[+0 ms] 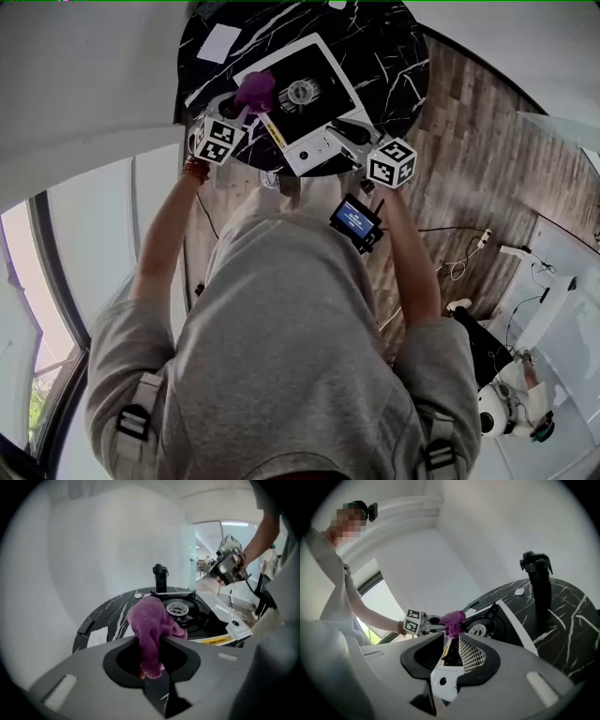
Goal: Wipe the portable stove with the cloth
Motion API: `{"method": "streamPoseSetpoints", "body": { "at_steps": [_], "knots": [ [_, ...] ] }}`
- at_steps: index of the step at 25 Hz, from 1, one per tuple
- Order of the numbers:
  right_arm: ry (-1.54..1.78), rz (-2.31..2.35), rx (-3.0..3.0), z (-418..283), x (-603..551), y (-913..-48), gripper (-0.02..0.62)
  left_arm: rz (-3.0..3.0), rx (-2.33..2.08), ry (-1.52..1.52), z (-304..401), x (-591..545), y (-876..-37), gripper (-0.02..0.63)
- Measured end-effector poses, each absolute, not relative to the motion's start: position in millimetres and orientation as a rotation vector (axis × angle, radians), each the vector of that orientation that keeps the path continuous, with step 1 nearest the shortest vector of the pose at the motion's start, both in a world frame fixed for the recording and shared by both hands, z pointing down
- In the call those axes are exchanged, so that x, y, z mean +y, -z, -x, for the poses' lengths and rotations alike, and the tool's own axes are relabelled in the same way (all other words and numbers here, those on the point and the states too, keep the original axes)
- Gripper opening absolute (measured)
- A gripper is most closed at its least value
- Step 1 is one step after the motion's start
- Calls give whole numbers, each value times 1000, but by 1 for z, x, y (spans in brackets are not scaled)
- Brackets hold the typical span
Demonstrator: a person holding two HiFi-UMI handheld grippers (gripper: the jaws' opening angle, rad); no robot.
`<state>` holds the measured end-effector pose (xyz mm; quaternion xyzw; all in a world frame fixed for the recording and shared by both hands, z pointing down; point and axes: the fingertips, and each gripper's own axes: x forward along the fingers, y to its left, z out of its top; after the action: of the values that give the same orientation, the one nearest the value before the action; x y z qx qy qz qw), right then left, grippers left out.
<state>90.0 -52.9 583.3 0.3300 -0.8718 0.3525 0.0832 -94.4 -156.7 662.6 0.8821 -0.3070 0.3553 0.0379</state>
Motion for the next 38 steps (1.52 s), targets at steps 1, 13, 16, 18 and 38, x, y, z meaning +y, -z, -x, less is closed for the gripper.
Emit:
{"method": "streamPoseSetpoints", "body": {
  "at_steps": [1,13,16,18,38],
  "knots": [
    [-1045,-1012,-2597,-96,-52,-584,110,-2707,-922,-1144,89,-161,-669,78],
    [-978,-1113,-2537,-110,-46,-601,103,-2733,-773,-1359,63,-160,-675,59],
    [-972,-1099,-2539,-106,-45,-602,103,-2754,-733,-1371,57,-150,-676,58],
    [-968,-1092,-2539,-104,-46,-603,101,-2760,-710,-1371,53,-143,-678,58],
    [-939,-1061,-2546,-84,-29,-597,94,-2786,-502,-1346,21,-75,-679,58]
  ]
}}
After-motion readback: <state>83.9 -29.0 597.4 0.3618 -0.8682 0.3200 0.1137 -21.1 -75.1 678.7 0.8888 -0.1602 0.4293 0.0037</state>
